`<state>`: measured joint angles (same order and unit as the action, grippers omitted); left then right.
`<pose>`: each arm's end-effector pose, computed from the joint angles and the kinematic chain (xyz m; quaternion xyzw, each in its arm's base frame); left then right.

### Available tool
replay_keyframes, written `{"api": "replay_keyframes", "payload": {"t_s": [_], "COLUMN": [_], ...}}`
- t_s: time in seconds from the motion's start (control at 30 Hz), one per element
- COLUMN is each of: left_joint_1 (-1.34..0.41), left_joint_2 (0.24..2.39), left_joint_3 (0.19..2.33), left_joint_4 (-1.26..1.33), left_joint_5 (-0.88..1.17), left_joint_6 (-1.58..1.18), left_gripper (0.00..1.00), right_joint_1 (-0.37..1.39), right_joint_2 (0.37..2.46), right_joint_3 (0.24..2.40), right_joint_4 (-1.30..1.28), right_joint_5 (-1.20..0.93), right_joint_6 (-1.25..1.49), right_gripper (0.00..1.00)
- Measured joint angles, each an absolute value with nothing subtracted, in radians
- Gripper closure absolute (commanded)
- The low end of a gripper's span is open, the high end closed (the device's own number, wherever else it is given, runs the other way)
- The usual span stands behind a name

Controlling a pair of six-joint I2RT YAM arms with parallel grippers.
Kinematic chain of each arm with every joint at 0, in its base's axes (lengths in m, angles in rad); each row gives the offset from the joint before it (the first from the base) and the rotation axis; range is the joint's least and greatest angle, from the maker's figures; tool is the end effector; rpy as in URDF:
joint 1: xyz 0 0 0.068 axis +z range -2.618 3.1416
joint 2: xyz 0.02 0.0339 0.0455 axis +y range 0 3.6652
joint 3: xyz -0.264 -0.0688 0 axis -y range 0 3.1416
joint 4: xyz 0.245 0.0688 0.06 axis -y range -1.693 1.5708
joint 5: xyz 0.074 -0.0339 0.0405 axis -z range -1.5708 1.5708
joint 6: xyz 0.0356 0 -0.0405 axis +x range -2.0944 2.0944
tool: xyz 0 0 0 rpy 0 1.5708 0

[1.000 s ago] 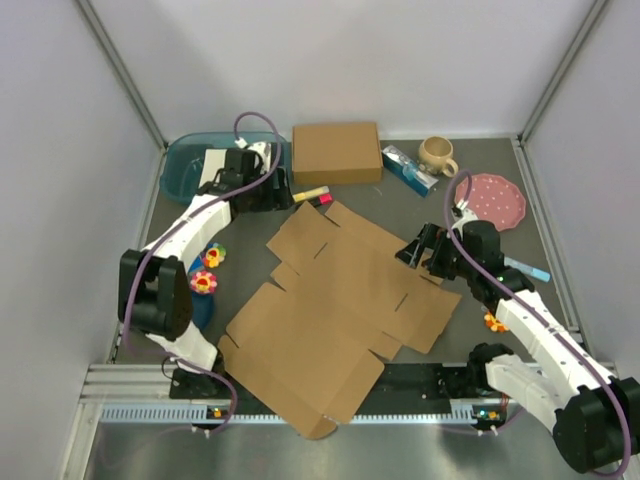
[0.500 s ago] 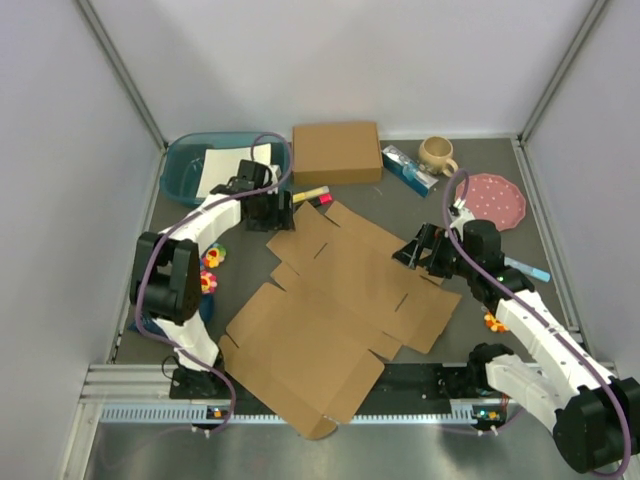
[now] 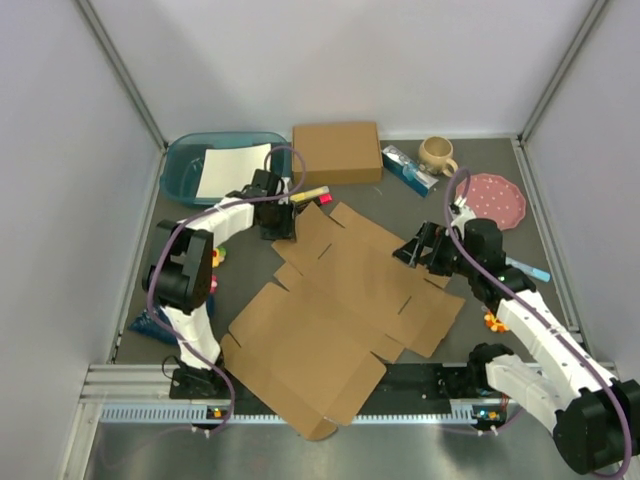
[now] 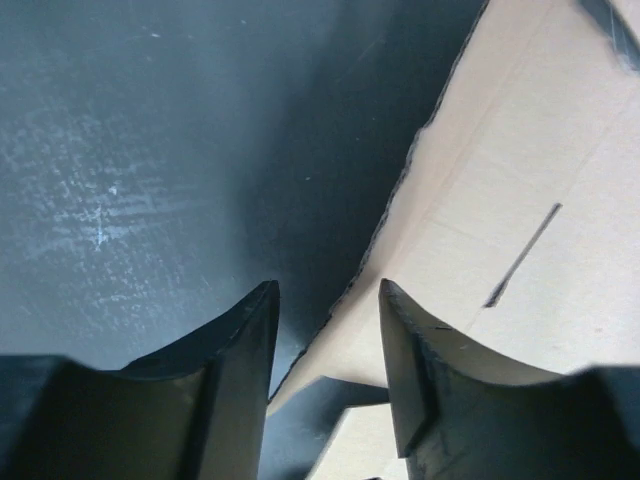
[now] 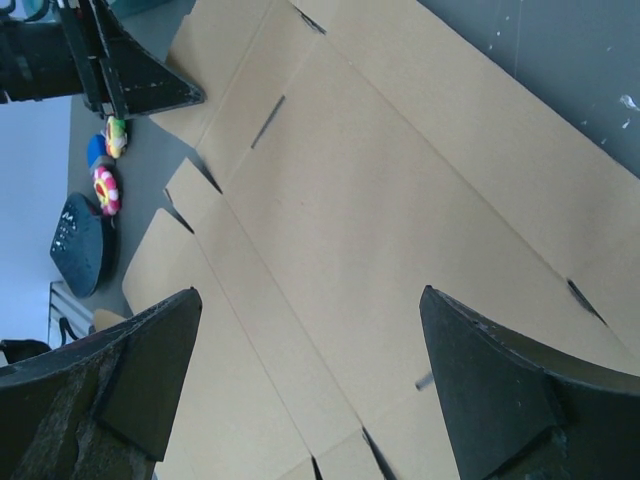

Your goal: Fold the paper box

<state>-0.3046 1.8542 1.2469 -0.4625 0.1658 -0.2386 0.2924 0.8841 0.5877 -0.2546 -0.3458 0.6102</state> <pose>0.3623 -0.1201 0.1807 0.0524 0.9643 -0.1436 0.2165 0.1843 0.0681 0.2472 0.0531 0.8622 0.3448 0.3672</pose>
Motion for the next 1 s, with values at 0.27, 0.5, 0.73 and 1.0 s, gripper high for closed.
{"api": "replay_keyframes", "payload": {"t_s": [0.27, 0.5, 0.73, 1.0], "left_joint_1": [-0.331, -0.408, -0.485, -0.505], "left_joint_2": [1.752, 1.574, 1.459, 1.303], "left_joint_3": [1.132, 0.956, 0.845, 0.841], "left_joint_4": [-0.366, -0.189, -0.076, -0.135], "left_joint_5": [0.213, 0.174, 0.113, 0.081], "left_joint_6": [-0.278, -0.347, -0.334, -0.143], "left_gripper": [0.92, 1.00, 1.00, 1.00], "right_joint_1": [0.292, 0.292, 0.294, 0.344], "right_joint_2": [0.884, 0.942, 1.008, 1.011], "right_joint_3": [0.651, 0.768, 0.860, 0.859], "right_joint_4": [-0.278, -0.297, -0.305, -0.317], "right_joint_5": [-0.325, -0.284, -0.270, -0.245], "right_joint_6": [0.602, 0.562, 0.531, 0.509], "right_gripper": [0.09, 0.10, 0.11, 0.11]}}
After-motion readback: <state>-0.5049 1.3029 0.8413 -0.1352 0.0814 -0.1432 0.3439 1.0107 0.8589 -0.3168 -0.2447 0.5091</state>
